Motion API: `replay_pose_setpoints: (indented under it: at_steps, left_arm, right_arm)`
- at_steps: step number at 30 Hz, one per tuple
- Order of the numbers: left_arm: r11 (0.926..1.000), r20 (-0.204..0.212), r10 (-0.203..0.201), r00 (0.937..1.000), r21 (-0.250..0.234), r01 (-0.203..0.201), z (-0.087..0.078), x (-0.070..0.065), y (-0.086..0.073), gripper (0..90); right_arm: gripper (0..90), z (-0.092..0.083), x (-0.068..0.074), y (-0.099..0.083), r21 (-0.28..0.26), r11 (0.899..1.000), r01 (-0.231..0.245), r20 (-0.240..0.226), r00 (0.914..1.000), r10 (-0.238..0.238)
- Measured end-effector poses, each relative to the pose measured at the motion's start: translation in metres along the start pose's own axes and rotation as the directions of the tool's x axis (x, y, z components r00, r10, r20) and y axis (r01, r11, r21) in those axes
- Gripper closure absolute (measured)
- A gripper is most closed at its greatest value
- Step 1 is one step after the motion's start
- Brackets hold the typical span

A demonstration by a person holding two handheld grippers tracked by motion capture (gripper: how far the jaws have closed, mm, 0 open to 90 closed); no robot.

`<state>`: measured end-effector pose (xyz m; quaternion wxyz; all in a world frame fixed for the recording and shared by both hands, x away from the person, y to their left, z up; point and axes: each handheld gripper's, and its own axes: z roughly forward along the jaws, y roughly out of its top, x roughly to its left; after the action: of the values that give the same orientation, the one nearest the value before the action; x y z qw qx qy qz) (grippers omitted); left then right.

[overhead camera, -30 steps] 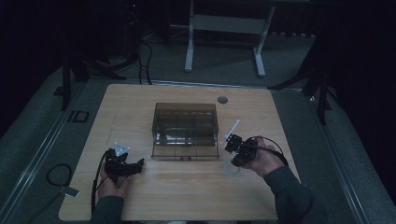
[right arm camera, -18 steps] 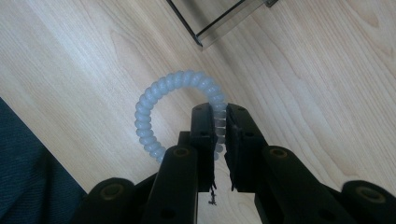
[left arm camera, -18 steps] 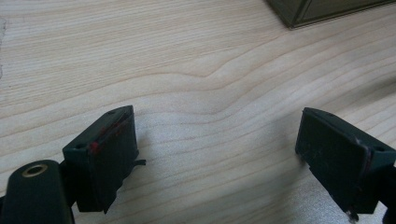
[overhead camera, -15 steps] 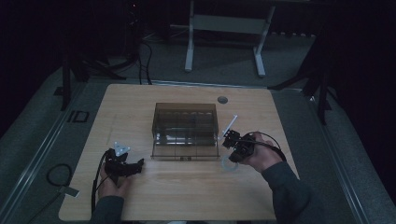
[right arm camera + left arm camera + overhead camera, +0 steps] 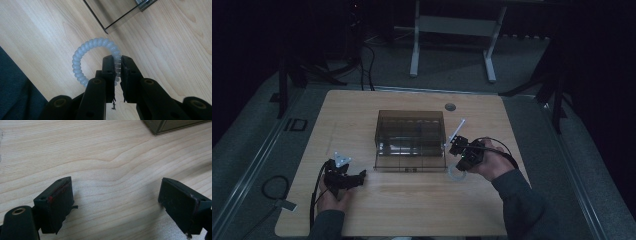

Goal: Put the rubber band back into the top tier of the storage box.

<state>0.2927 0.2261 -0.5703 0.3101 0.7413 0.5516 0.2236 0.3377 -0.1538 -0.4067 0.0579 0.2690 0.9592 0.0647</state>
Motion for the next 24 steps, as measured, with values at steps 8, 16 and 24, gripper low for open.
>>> replay_pose_setpoints:
  at_steps: [8,16,24]
  left_arm:
    - [1.0,0.0,0.0,1.0,0.0,0.0,0.0,0.0,0.0,12.7]
    - [1.0,0.001,-0.001,1.0,0.001,0.001,0.0,0.0,0.0,12.7]
    - [1.0,0.001,0.0,1.0,0.002,0.0,0.0,0.0,0.0,12.7]
  right_arm:
    - [82.0,-0.004,-0.001,0.004,-0.01,1.0,0.001,0.001,1.0,-0.001]
    - [82.0,-0.006,0.0,0.011,-0.015,1.0,0.009,0.001,1.0,-0.009]
    - [82.0,-0.005,0.0,0.021,-0.017,1.0,0.013,0.003,0.9999,-0.013]
